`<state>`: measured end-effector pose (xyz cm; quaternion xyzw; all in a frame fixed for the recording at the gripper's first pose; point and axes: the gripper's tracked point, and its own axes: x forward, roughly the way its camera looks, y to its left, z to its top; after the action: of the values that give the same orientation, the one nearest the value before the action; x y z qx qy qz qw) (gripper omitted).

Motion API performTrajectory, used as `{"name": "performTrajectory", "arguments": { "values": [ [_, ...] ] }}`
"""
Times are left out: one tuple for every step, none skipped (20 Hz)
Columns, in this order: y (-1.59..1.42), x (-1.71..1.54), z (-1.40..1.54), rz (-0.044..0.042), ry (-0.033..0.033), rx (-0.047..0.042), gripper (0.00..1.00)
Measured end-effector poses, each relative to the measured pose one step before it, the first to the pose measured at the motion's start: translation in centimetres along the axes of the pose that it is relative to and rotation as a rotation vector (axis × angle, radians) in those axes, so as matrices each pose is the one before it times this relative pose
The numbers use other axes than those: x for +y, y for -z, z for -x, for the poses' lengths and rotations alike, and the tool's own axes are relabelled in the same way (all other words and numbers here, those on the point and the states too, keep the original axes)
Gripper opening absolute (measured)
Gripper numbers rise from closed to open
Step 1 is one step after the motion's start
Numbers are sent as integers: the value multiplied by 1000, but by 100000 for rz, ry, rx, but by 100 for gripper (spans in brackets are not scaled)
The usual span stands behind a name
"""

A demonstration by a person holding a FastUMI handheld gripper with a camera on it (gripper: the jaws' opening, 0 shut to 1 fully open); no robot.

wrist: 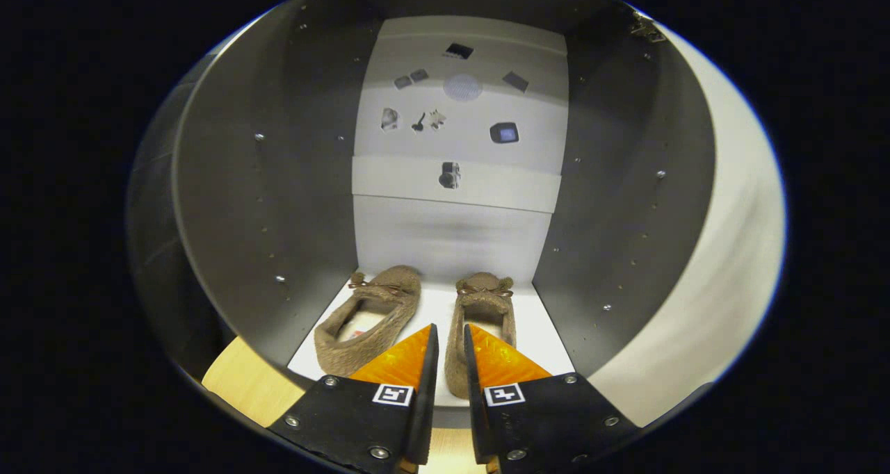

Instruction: Open the shoe cabinet door, grab the shoes and put them into the shoe cabinet, then close the shoe cabinet door.

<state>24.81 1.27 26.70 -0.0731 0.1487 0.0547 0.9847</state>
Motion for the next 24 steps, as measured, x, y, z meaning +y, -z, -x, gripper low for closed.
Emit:
{"name": "performTrajectory", "arguments": {
  "values": [
    [-69,97,1567,-563,66,-692,24],
    [62,87,1557,-368,455,-553,24],
    [-13,55,1697,-443,341,-917,24],
    [-101,170,1597,-636,46,-944,24],
    [-80,152,1673,-715,184,-927,24],
    [17,-90,1538,-455,404,-680,24],
    [5,-187,1670,-508,773,-738,24],
    [-64,-274,1679,-706,1151,-797,24],
    [-59,-276,1656,-372,1200,-1185,24],
    [111,-408,1720,-141,1423,-615,24],
    [15,-420,1723,222,1361,-954,24],
    [-58,-481,1603,85,1358,-903,24],
    [40,-525,1785,-223,1420,-904,24],
    [-43,-422,1404,-444,1160,-442,24],
    [280,-406,1355,-647,1035,48,24],
    [132,-400,991,-746,732,-365,24],
    [52,-565,1226,-549,1127,-56,24],
    [325,-576,1104,-118,1321,-113,24],
    [18,-691,1261,110,1572,-491,24],
    [270,-512,1036,167,1401,-281,24],
    [262,-949,1156,256,1608,283,24],
    [188,-1239,1184,158,1923,489,25],
    [300,-1059,967,47,2110,-19,25],
    [421,-1031,810,-176,1898,409,24]
  ]
}}
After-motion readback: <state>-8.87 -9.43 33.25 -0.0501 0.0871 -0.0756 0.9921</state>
